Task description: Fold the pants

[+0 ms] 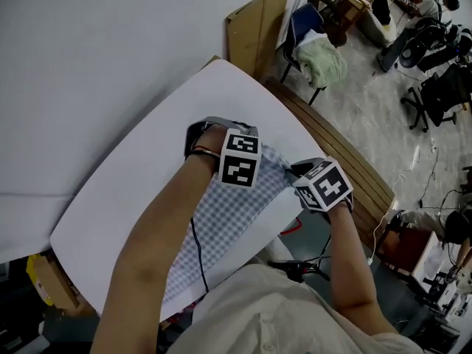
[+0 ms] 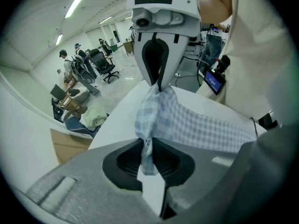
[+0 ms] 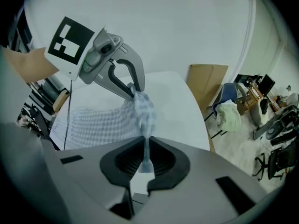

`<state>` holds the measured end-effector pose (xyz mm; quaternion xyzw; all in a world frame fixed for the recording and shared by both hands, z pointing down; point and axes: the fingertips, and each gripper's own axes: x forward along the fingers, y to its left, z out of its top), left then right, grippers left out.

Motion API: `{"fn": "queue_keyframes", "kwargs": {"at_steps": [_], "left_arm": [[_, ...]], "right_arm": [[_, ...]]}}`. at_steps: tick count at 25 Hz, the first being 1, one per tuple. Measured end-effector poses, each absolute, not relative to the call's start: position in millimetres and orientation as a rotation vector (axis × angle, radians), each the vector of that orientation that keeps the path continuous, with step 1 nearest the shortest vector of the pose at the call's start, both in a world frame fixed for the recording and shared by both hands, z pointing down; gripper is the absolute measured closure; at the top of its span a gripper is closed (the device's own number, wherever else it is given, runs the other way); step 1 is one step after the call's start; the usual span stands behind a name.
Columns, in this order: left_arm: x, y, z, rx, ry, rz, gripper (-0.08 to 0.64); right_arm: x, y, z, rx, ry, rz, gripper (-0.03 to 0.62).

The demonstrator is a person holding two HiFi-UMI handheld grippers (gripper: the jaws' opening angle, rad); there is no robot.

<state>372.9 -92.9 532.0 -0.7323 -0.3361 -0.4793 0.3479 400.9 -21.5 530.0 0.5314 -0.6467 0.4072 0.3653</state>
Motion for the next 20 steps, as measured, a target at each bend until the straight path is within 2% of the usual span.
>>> {"fn": "queue_keyframes", "kwargs": {"at_steps": [11, 20], "left_arm": [[225, -99, 497, -2.023, -0.804, -1.338, 0.502], [106, -79, 509, -2.063, -0.759, -1.431, 0.502]], "right_arm": [[242, -29, 487, 0.981, -2.052, 1.039, 0.552], [106, -5, 506, 0.653, -2.119, 1.056, 0.552]]}}
